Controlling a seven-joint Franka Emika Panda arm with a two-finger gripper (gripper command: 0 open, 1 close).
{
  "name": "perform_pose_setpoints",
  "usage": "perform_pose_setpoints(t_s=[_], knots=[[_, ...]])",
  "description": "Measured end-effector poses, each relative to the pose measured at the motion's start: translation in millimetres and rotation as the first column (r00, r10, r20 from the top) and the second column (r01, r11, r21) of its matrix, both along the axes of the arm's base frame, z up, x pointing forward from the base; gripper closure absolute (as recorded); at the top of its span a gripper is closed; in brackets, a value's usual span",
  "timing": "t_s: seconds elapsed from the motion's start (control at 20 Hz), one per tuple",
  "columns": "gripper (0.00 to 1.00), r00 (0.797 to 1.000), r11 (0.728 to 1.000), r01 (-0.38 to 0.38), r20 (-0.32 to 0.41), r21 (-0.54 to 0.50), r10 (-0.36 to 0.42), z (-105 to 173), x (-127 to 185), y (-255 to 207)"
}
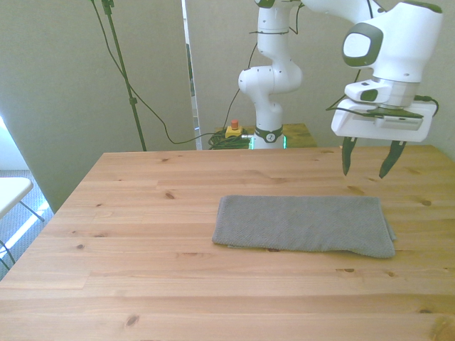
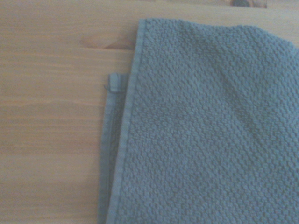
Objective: Fold the towel
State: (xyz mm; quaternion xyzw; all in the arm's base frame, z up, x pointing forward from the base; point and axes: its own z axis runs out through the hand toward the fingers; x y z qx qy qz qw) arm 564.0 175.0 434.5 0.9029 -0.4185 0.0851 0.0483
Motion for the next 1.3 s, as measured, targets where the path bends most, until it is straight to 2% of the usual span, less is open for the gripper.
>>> perform_pose_setpoints(t_s=[0.3, 0.55, 0.85, 1.3], knots=[[0.00, 0.999, 0.991, 0.025, -0.027, -0.129, -0.029, -38, 24, 40], [0.00, 0.999, 0.982, 0.021, -0.034, -0.189, -0.028, -67, 31, 63], [0.00, 0.999, 0.952, 0.038, -0.014, -0.305, -0.044, -83, 30, 70], [0.00, 0.998, 0.931, 0.049, -0.017, -0.363, -0.059, -88, 33, 65]])
